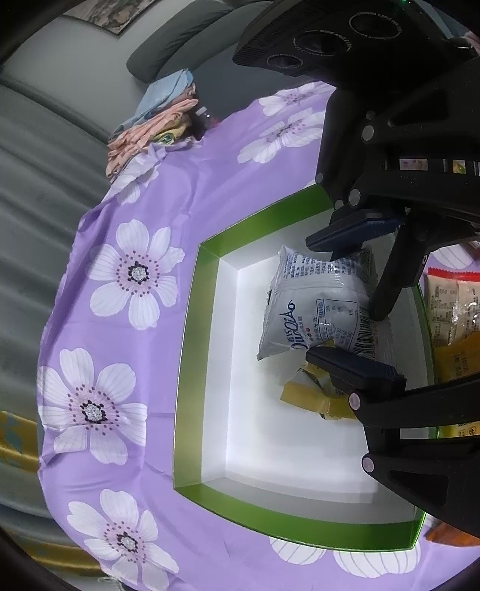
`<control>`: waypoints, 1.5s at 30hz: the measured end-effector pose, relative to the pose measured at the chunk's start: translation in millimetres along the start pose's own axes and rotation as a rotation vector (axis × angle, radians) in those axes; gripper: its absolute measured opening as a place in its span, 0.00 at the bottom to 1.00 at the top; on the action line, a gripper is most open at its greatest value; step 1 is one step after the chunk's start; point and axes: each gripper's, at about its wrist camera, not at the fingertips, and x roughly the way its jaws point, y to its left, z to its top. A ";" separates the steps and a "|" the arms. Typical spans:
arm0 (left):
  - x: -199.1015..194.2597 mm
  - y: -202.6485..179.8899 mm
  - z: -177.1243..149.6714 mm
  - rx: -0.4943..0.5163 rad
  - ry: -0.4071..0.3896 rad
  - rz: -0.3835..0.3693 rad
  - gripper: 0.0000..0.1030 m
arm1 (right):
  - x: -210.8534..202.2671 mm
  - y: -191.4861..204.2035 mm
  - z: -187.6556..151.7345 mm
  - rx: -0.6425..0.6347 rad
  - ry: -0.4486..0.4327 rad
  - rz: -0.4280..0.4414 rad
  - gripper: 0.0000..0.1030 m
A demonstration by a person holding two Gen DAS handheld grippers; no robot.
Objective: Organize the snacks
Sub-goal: 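Lower the white Oishi bag into the green box and release it, then move the left gripper to the pale green-and-yellow snack bag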
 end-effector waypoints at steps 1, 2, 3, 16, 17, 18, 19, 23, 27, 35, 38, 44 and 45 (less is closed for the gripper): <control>0.7 0.6 0.2 -0.002 0.001 0.002 0.51 | 0.8 0.0 -0.1 0.003 0.002 0.000 0.29; 1.4 1.3 0.2 -0.006 0.001 0.004 0.51 | 1.7 0.1 0.0 0.007 0.003 0.000 0.30; 2.1 1.7 0.2 -0.011 0.002 0.007 0.51 | 2.9 -0.1 0.2 0.012 0.006 -0.002 0.30; -9.2 8.8 -3.7 -0.030 -0.048 0.102 0.74 | -4.7 0.7 -2.7 0.024 -0.010 -0.028 0.51; -11.6 8.3 -3.9 -0.026 -0.056 0.117 0.77 | -7.3 0.6 -3.8 0.027 -0.015 -0.030 0.52; -14.7 7.7 -4.6 -0.021 -0.066 0.133 0.80 | -11.5 -0.6 -5.6 0.035 -0.025 -0.034 0.54; -19.4 6.4 -5.7 -0.015 -0.083 0.152 0.83 | -14.5 -1.3 -7.3 0.044 -0.032 -0.036 0.56; -31.8 2.9 -9.1 0.003 -0.119 0.194 0.84 | -30.0 -3.6 -15.9 0.089 -0.063 -0.037 0.64; -43.2 -5.6 -13.9 0.036 -0.149 0.237 0.84 | -50.2 -4.9 -25.7 0.124 -0.101 -0.042 0.72; -65.7 -24.7 -33.5 0.066 -0.174 0.230 0.85 | -101.4 -12.6 -53.1 0.197 -0.181 -0.087 0.82; -71.4 -31.5 -45.9 0.074 -0.164 0.205 0.89 | -120.5 -19.9 -70.7 0.229 -0.187 -0.112 0.82; -74.1 -45.1 -77.5 0.061 -0.125 0.133 0.99 | -138.2 -34.2 -114.0 0.288 -0.149 -0.138 0.84; -72.8 -46.8 -83.4 0.053 -0.113 0.121 0.99 | -138.6 -36.2 -122.2 0.300 -0.138 -0.132 0.84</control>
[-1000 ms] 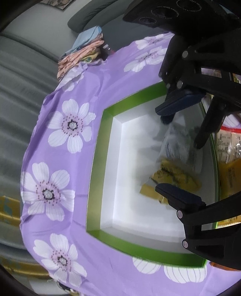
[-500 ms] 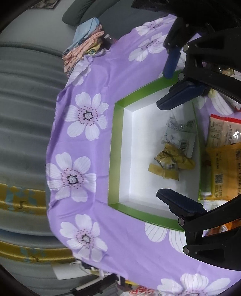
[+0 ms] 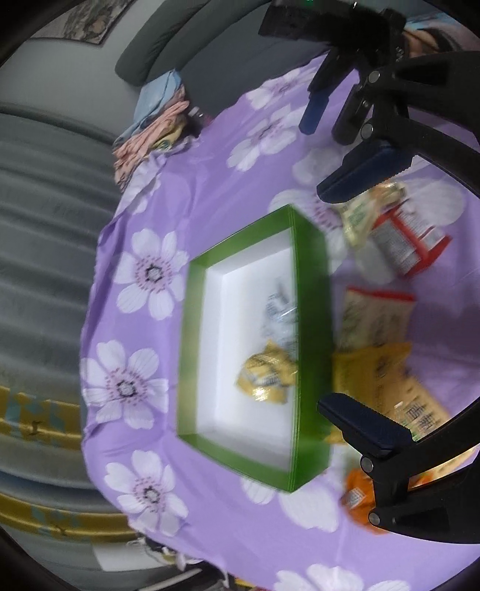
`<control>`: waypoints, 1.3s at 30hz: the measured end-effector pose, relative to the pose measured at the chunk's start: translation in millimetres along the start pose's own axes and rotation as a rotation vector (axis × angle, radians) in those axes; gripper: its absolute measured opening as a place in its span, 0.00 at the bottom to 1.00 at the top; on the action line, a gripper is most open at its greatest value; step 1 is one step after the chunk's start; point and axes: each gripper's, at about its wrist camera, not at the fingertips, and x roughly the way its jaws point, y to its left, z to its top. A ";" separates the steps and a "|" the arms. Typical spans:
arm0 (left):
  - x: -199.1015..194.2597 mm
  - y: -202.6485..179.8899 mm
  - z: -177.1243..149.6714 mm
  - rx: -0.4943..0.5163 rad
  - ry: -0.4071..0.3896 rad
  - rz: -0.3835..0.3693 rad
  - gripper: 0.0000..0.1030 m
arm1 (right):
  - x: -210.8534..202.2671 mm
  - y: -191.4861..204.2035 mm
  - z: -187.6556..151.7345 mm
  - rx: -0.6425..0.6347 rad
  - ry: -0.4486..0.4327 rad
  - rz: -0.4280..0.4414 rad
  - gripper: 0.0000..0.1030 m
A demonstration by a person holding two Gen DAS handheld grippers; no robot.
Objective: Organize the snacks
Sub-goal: 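Move the left gripper to the pale green-and-yellow snack bag, then grasp the pale green-and-yellow snack bag with the left gripper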
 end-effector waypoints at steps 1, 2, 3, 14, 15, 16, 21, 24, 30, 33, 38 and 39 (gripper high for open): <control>1.3 -1.7 -5.9 -0.011 0.019 -0.022 0.99 | -0.4 -2.8 -5.7 0.009 0.012 0.003 0.84; 2.2 -3.5 -11.8 -0.022 0.035 -0.044 0.99 | 0.0 -5.7 -11.6 0.015 0.023 0.007 0.84; 3.7 -5.1 -17.0 -0.038 0.050 -0.065 0.99 | 0.9 -7.8 -17.0 0.020 0.031 0.011 0.84; 31.5 -39.7 -44.1 -0.123 0.171 -0.190 0.99 | 23.5 -11.1 -40.5 0.019 0.092 0.083 0.82; 32.9 -43.9 -41.6 -0.121 0.171 -0.196 0.99 | 25.5 -9.3 -41.8 0.006 0.099 0.090 0.80; 34.8 -48.1 -38.9 -0.117 0.172 -0.206 0.99 | 27.9 -8.6 -42.2 0.004 0.105 0.104 0.78; 57.0 -64.0 -29.2 -0.102 0.223 -0.218 0.99 | 36.4 -8.6 -42.6 0.019 0.122 0.140 0.71; 70.5 -68.0 -29.3 -0.117 0.262 -0.231 0.99 | 38.2 -6.8 -42.9 0.017 0.128 0.155 0.68; 82.1 -74.3 -29.1 -0.103 0.298 -0.248 0.93 | 41.6 -6.7 -41.9 0.036 0.133 0.160 0.63; 87.8 -75.1 -28.0 -0.101 0.314 -0.251 0.81 | 43.5 -8.0 -42.2 0.049 0.138 0.165 0.59; 98.2 -72.6 -32.5 -0.104 0.349 -0.248 0.69 | 45.5 -8.3 -43.2 0.068 0.145 0.172 0.56; 100.3 -71.5 -34.0 -0.106 0.357 -0.247 0.66 | 46.3 -8.2 -43.5 0.071 0.150 0.172 0.55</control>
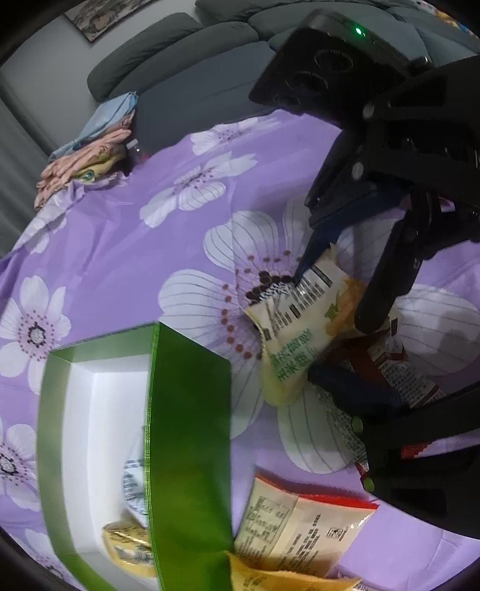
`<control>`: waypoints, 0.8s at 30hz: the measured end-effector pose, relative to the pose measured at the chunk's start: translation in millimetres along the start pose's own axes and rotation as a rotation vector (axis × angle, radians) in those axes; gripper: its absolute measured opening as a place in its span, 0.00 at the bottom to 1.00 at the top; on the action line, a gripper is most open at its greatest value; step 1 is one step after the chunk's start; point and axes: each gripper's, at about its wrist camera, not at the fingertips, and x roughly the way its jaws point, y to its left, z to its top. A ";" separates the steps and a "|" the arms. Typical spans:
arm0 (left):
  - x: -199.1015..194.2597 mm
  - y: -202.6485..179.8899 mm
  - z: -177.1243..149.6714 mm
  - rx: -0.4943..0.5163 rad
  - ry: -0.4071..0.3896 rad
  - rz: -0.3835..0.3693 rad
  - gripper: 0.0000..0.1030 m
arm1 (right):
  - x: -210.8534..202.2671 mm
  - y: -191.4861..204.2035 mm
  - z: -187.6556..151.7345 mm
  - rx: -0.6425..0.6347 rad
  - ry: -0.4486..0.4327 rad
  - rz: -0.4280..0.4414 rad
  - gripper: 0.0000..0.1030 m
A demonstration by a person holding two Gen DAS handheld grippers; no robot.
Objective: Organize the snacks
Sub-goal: 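Grasp the pale green-and-yellow snack bag with the left gripper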
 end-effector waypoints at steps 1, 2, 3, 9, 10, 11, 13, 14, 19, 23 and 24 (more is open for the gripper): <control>1.0 0.9 -0.3 -0.002 0.003 0.001 0.62 | 0.9 -0.1 -0.4 0.004 0.004 0.000 0.55; 1.6 1.8 0.0 -0.003 0.004 0.005 0.56 | 1.8 0.0 -0.8 0.004 0.008 -0.001 0.54; 2.6 2.3 0.5 -0.005 0.008 0.008 0.53 | 2.6 1.3 -1.3 -0.004 0.011 -0.008 0.53; 2.3 0.1 -1.1 0.001 -0.008 0.014 0.47 | -1.3 7.2 -1.6 -0.043 -0.013 -0.016 0.37; 1.0 -1.6 -2.3 0.010 -0.013 0.018 0.46 | -1.4 7.7 -1.7 -0.047 -0.015 -0.020 0.37; 0.7 -2.1 -2.4 0.014 -0.015 0.016 0.46 | -2.1 7.3 -1.8 -0.044 -0.019 -0.021 0.36; -1.1 -1.3 -3.3 0.009 -0.020 0.004 0.44 | -4.1 8.9 -2.0 -0.043 -0.027 -0.029 0.34; -2.5 -2.1 -3.8 0.009 -0.023 -0.001 0.44 | -5.4 11.6 -2.2 -0.051 -0.032 -0.039 0.34; -18.4 -11.2 -7.4 0.042 -0.057 -0.006 0.44 | -19.0 29.1 -4.2 -0.115 -0.071 -0.066 0.34; -38.1 -22.0 -8.5 0.082 -0.114 -0.001 0.44 | -32.4 39.8 -0.1 -0.133 -0.130 -0.068 0.34; -42.7 -24.7 -8.4 0.093 -0.130 0.002 0.44 | -35.0 42.5 1.2 -0.139 -0.145 -0.071 0.34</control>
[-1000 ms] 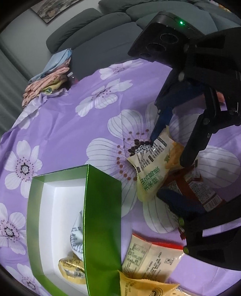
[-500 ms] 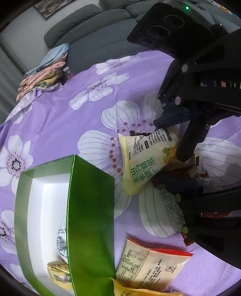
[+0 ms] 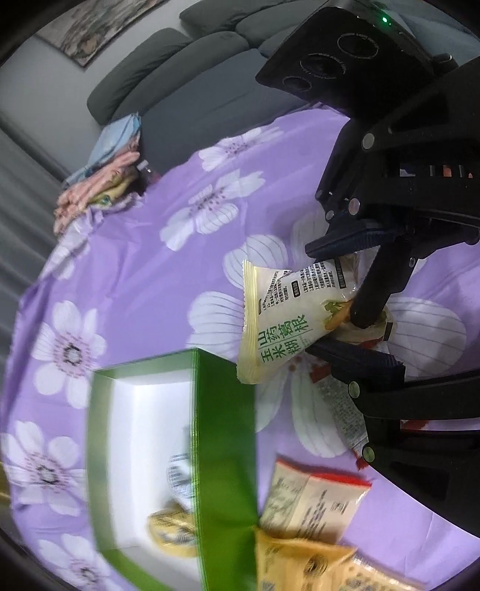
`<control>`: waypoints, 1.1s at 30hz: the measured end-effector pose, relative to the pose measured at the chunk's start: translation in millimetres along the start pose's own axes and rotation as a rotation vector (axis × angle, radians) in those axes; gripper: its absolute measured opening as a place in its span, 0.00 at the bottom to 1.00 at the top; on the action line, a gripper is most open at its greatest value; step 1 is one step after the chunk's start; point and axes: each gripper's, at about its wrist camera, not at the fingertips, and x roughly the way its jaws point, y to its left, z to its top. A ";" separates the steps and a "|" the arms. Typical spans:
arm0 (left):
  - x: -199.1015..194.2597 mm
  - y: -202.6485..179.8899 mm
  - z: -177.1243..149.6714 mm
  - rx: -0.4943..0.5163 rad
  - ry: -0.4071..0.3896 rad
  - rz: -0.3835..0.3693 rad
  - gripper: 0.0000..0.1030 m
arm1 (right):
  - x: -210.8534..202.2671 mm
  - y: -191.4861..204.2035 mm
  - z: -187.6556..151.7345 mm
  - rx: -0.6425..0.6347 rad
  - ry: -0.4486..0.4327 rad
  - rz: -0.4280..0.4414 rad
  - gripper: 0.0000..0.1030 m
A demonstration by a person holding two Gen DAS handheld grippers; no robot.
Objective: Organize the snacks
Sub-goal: 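Grasp the pale green-and-yellow snack bag with the left gripper, then lower the green-and-yellow bag into the green box and release it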
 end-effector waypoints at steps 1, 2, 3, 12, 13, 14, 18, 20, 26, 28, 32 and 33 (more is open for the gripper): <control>-5.8 -2.7 1.0 0.013 -0.020 0.006 0.44 | -2.5 2.9 2.9 -0.003 -0.018 -0.002 0.34; -8.9 -4.7 2.2 0.022 -0.034 0.011 0.44 | -3.3 5.4 5.1 -0.008 -0.029 -0.004 0.34; -12.3 -6.3 3.0 0.031 -0.049 0.015 0.44 | -4.9 8.5 8.2 -0.018 -0.043 -0.009 0.34; -37.7 5.8 20.6 0.037 -0.126 0.045 0.44 | 7.2 25.1 36.2 -0.057 -0.078 0.011 0.34; -40.4 9.8 23.9 0.031 -0.134 0.047 0.44 | 11.6 27.6 41.6 -0.063 -0.081 0.016 0.34; -42.2 12.8 26.6 0.029 -0.141 0.053 0.44 | 14.9 29.3 45.3 -0.067 -0.081 0.021 0.34; -52.0 31.2 44.9 0.014 -0.170 0.071 0.44 | 33.3 36.8 68.3 -0.079 -0.088 0.041 0.34; -53.8 43.4 56.2 -0.004 -0.177 0.075 0.44 | 46.6 37.7 80.5 -0.077 -0.085 0.052 0.34; -41.6 89.9 86.8 -0.092 -0.150 0.066 0.44 | 97.4 37.7 108.1 -0.089 -0.012 0.033 0.34; -34.4 102.7 95.3 -0.108 -0.131 0.074 0.44 | 111.3 35.0 113.7 -0.083 0.017 0.028 0.34; -21.1 117.6 101.6 -0.135 -0.106 0.081 0.44 | 132.0 33.5 117.4 -0.077 0.065 0.012 0.36; -18.6 120.0 102.3 -0.140 -0.100 0.080 0.44 | 136.2 33.0 117.2 -0.077 0.074 0.004 0.36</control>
